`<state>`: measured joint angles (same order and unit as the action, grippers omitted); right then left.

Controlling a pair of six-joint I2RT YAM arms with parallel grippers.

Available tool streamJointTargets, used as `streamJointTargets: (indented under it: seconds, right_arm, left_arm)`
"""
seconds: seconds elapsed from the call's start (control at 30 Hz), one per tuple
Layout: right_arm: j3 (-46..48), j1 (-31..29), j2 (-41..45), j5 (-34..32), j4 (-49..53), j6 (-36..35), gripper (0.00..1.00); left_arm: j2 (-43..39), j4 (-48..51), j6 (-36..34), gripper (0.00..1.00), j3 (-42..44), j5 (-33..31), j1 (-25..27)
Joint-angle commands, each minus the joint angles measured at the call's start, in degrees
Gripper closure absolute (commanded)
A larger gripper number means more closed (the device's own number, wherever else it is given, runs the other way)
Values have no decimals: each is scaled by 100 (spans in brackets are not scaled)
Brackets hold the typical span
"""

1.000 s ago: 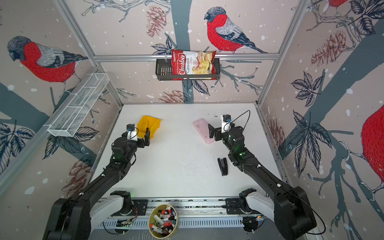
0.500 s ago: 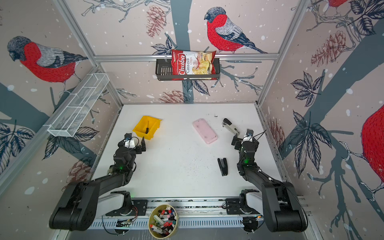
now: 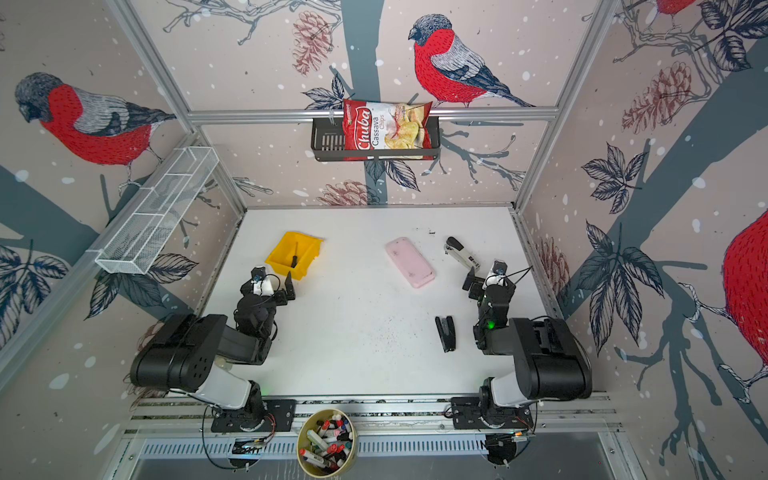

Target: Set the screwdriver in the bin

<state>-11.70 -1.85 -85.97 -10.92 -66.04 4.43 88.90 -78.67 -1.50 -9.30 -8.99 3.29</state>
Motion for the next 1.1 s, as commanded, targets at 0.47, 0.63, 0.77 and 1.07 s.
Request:
streamJointTargets:
  seconds: [0.47,0.63,0.77,1.07]
  right_arm:
    - [-192,158,1,524,-208,-30,0]
    - [-192,154,-7,521,-207,-28,0]
    - [-201,148,-7,529,-207,-30,0]
    - [-184,132,12,477,-216,-38,0]
  left_arm:
    - [39,370,89,1,-403,-34,-48]
    - [39,368,88,1,-411,-32,-45]
    - [57,415,106,1,-442,-16,-48]
    - [42,371,90,1,-408,-38,-48]
